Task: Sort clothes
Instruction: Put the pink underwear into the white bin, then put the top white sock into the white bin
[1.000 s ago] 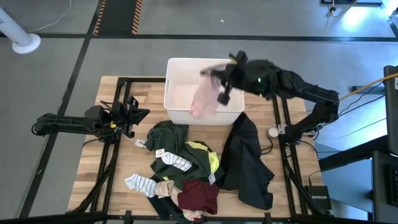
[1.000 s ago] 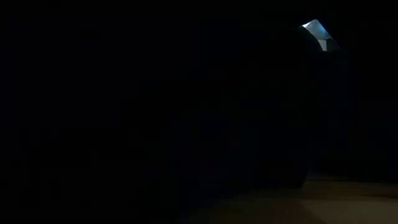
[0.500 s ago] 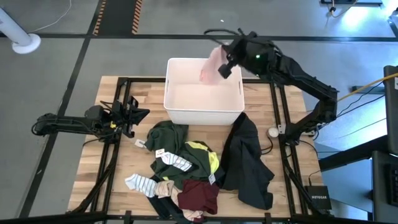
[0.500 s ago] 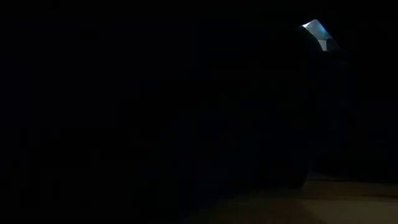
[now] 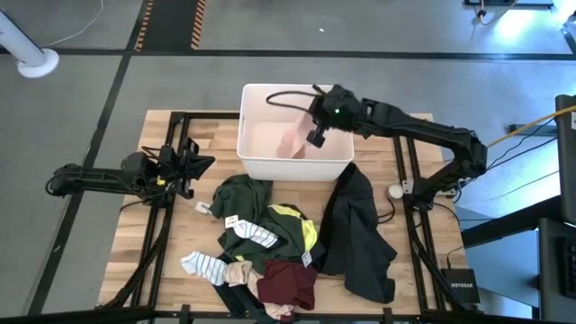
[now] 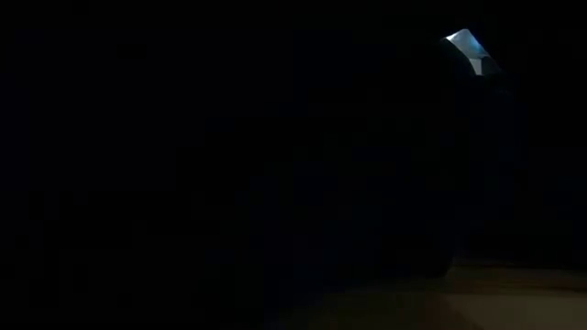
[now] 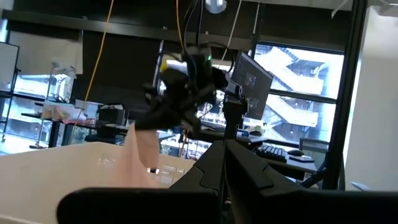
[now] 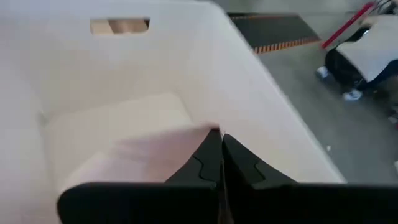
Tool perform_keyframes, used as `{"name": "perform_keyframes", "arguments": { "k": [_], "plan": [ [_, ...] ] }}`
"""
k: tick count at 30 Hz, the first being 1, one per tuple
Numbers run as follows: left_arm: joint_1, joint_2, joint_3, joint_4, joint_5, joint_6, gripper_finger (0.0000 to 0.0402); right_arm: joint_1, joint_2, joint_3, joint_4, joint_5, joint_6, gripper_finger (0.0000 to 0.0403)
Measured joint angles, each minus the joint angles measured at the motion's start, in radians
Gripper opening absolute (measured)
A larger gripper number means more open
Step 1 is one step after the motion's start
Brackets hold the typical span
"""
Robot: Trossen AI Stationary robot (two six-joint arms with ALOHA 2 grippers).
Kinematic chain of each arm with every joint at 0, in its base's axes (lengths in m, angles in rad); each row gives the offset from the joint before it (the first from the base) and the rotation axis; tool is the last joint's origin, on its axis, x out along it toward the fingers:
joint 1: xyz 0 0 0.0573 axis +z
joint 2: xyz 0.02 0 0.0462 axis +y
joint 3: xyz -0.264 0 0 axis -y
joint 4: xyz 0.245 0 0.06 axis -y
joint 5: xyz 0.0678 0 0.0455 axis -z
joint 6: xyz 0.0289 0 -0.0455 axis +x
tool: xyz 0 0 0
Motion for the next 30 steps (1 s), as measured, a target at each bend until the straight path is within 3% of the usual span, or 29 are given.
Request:
{"name": "perform_keyframes", "arguments": {
  "k": [10, 21, 25, 30],
  "plan": [
    [0.000, 0.000, 0.000, -0.001, 0.000, 0.017, 0.0008, 0.000, 0.000, -0.156, 0.057, -0.071, 0.075, 0.0048],
    [0.000, 0.000, 0.000, 0.000, 0.000, 0.017, 0.0008, 0.001, 0.000, -0.115, 0.053, -0.076, 0.071, 0.0152],
    [0.000, 0.000, 0.000, 0.000, 0.000, 0.030, 0.0008, 0.031, 0.000, -0.024, 0.006, -0.175, 0.065, 0.0187],
    [0.000, 0.000, 0.000, 0.001, 0.000, 0.043, 0.0008, 0.157, -0.002, 0.050, 0.013, -0.390, 0.064, 0.0202]
  ]
}}
